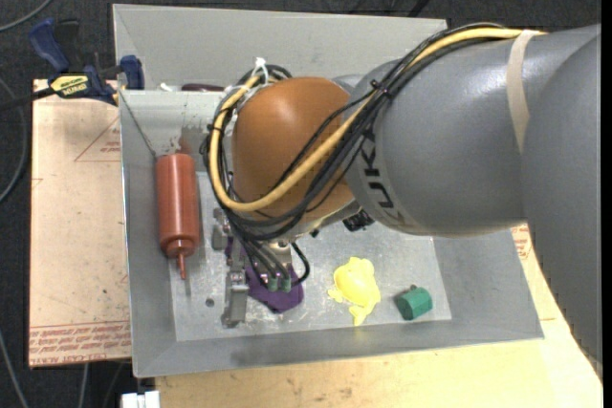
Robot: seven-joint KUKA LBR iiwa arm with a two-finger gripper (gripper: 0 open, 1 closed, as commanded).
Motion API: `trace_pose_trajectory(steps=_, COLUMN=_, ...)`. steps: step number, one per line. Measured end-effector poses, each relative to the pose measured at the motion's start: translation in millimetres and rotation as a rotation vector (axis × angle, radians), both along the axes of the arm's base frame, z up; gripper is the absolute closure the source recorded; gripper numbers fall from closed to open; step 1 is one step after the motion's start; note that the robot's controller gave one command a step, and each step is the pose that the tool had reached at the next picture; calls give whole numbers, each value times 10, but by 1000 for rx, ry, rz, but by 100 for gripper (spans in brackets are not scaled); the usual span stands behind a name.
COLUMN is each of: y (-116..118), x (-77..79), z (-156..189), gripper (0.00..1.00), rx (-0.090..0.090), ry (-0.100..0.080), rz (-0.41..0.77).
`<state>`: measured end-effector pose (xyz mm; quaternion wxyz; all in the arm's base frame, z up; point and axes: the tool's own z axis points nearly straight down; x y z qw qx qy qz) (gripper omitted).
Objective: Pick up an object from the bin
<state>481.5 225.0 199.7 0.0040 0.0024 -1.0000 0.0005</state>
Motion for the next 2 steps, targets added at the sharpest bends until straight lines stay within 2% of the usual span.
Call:
trace_pose_trajectory(steps=1, y=-11, x=22, z=40, gripper=0, rx=2, ry=-8, rz=-5)
trace_pose_trajectory(steps=2, y=-369, x=111, z=-405, gripper=0, rx=4, ry=-10, rz=59)
